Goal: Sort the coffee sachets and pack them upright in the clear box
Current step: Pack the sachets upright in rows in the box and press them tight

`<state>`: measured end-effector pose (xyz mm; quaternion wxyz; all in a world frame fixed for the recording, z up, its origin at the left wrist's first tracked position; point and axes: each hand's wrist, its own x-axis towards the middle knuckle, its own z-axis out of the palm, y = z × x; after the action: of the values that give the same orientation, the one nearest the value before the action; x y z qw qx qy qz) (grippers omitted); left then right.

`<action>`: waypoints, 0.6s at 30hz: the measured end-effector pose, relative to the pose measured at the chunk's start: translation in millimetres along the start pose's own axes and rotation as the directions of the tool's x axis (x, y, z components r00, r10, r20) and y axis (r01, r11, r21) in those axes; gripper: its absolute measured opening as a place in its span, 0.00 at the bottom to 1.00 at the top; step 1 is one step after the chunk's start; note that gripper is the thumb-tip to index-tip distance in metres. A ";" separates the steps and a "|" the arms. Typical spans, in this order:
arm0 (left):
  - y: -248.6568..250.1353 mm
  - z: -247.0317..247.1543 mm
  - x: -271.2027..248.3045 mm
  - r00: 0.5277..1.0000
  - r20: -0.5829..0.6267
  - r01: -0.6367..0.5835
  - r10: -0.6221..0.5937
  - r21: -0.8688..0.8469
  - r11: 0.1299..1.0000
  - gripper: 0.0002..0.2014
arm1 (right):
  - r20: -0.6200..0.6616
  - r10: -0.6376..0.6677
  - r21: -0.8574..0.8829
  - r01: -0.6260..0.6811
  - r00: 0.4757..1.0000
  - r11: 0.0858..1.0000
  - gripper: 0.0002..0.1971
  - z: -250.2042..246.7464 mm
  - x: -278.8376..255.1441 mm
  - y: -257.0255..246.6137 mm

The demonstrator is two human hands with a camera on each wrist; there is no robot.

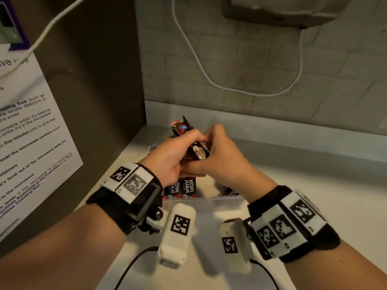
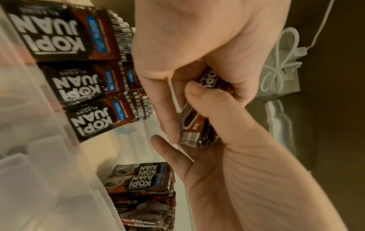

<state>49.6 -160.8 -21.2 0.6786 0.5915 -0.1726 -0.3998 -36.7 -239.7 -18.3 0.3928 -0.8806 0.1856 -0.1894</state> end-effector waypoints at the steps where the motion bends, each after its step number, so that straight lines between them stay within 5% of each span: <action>1: -1.6 -3.6 -2.3 1.000 0.005 0.005 -0.005 -0.013 1.000 0.07 | 0.005 0.014 0.018 -0.014 1.000 1.000 0.30 4.8 1.3 0.2; 8: -5.3 -14.2 -10.9 0.995 -0.071 -0.062 0.064 0.021 0.998 0.10 | -0.015 -0.039 0.166 0.041 0.999 0.985 0.21 23.4 6.8 -0.6; 12: -11.4 -13.8 -11.0 0.987 -0.098 -0.141 0.131 -0.106 0.984 0.17 | -0.076 -0.053 0.226 0.069 0.996 0.972 0.21 27.3 10.4 6.3; 18: -7.7 -22.3 -4.4 0.976 -0.145 -0.190 0.164 -0.189 0.963 0.07 | 0.075 -0.092 0.352 0.060 0.993 0.934 0.17 31.4 3.5 4.5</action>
<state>60.1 -142.6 -32.7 0.7777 0.5263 -0.1395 -0.3142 -19.5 -224.6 -40.4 0.5429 -0.8112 0.0970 -0.1944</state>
